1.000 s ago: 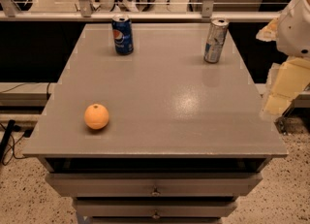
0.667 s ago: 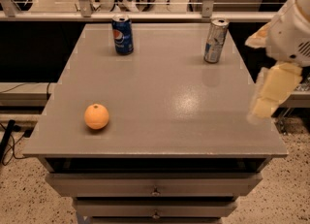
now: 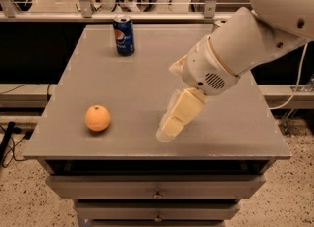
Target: Pick orange
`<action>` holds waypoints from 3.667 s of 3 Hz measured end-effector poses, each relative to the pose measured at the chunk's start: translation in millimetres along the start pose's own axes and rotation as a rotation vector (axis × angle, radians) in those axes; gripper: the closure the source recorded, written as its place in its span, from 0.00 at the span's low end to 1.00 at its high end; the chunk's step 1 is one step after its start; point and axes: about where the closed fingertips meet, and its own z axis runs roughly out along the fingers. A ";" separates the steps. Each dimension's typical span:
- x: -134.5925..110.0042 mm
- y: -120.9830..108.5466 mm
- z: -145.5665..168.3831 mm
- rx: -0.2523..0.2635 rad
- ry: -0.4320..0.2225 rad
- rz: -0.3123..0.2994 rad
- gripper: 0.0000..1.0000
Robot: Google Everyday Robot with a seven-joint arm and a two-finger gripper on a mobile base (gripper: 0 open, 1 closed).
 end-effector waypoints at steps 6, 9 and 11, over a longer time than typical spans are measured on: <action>-90.2 -6.6 126.2 -0.026 -0.246 -0.037 0.00; -89.5 -17.4 162.0 -0.035 -0.254 0.045 0.65; -104.0 -23.3 121.4 -0.025 -0.404 0.066 1.00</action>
Offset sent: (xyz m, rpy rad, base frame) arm 0.0179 0.0015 0.0049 0.1556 0.0278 -0.0608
